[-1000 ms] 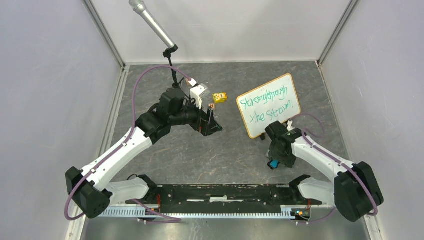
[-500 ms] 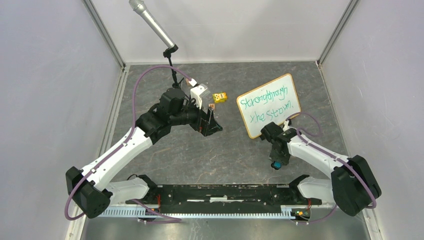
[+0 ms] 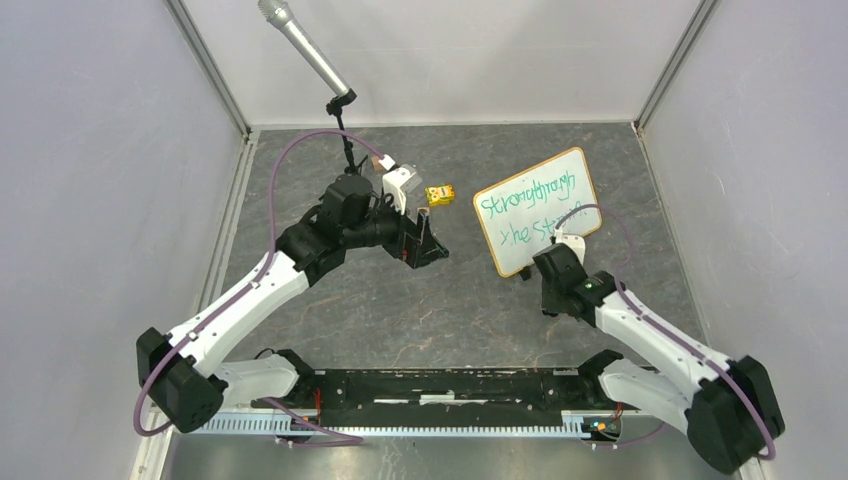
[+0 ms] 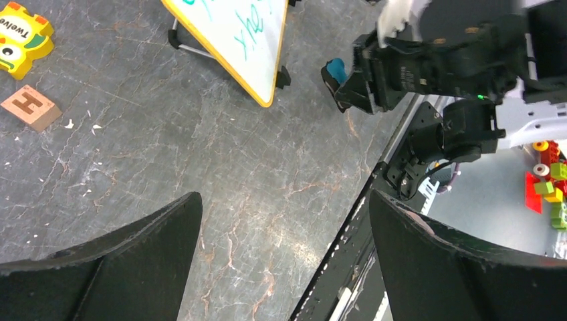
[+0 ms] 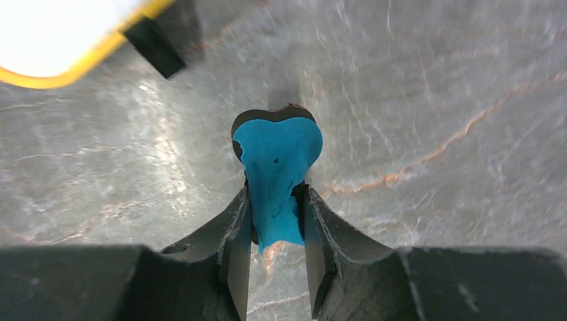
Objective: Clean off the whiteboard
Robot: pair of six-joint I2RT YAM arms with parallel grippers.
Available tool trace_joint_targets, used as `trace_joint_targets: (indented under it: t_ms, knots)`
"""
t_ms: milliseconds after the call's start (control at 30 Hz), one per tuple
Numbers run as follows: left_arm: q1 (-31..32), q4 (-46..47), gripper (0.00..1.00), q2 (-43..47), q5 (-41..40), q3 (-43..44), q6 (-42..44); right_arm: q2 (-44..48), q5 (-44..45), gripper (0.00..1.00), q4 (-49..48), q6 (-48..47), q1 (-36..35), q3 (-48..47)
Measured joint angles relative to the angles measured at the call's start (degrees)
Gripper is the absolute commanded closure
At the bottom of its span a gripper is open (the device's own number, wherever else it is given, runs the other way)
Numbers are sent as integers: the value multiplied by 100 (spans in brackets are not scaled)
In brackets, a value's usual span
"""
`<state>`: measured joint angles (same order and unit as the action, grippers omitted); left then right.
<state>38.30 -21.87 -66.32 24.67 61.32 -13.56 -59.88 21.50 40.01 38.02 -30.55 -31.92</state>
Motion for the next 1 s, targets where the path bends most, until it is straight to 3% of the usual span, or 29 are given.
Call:
trace_joint_targets:
  t_ms: [200,400,733,1000]
  knots:
    - [-289,323,0,-343,-61,-160,-398,756,46,87,-946,-1298,0,61]
    - [-590,734,0,-341,-243,-555,-538,85,-229,86,-2177,-2463,4,-354]
    - [289,1021,0,501,-1056,-1056,-459,-826,-1172,83,-3818,-3467,2,-999]
    - [645,1410,2,-31,-1508,-1099,-876,-931,-1510,82,-4717,-3685,2,-994]
